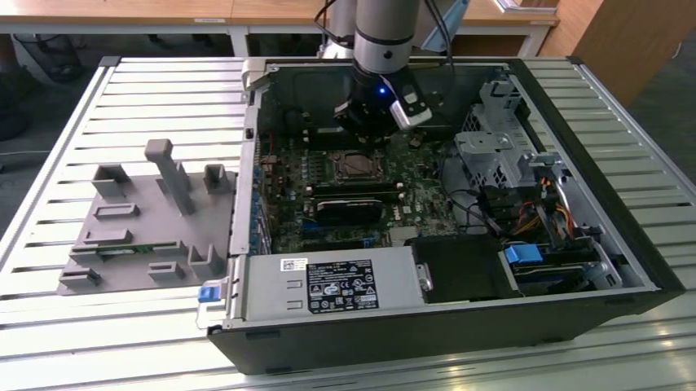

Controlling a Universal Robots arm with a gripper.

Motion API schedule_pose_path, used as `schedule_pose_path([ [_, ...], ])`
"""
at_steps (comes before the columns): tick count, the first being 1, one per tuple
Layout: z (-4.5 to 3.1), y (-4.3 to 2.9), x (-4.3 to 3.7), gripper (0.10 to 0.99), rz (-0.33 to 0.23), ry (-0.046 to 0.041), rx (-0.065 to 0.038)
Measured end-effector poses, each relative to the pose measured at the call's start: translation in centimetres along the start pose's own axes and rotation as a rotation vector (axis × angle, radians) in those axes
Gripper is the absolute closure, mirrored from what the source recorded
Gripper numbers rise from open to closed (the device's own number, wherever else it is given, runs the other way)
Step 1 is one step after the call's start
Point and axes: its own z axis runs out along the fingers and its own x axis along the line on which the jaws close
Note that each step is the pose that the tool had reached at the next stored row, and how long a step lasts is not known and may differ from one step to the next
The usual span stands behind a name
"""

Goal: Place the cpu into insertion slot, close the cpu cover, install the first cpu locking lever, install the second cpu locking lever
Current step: 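Install the second cpu locking lever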

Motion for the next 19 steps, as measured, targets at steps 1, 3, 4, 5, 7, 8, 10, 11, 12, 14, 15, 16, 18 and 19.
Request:
schedule_pose_path([
  [1, 0.01, -0.01, 0.00, 0.980, 0.000, -0.0001, 0.000],
  [3, 0.00, -0.02, 0.00, 0.980, 0.000, 0.0000, 0.000],
  [4, -0.02, -0.02, 0.00, 0.980, 0.000, 0.0000, 0.000],
  [5, -0.07, -0.03, 0.00, 0.980, 0.000, 0.0001, 0.000],
  [7, -0.30, -0.01, 0.00, 0.980, 0.000, 0.0000, 0.000],
  [8, -0.48, 0.00, 0.00, 0.980, 0.000, 0.0001, 0.000],
  [10, -0.85, 0.01, -0.01, 0.980, 0.000, 0.0000, 0.000],
  [11, -1.01, 0.02, -0.01, 0.980, 0.000, 0.0000, 0.000],
  [12, -1.07, 0.02, -0.01, 0.980, 0.000, 0.0001, 0.000],
  [14, -1.07, -0.05, -0.01, 0.980, 0.000, 0.0000, 0.000],
  [15, -1.08, -0.17, -0.01, 0.980, 0.000, 0.0000, 0.000],
  [16, -1.09, -0.30, -0.02, 0.980, 0.000, 0.0000, 0.000],
  [18, -1.10, -0.61, -0.03, 0.980, 0.000, 0.0001, 0.000],
  [19, -1.10, -0.77, -0.03, 0.980, 0.000, 0.0000, 0.000],
])
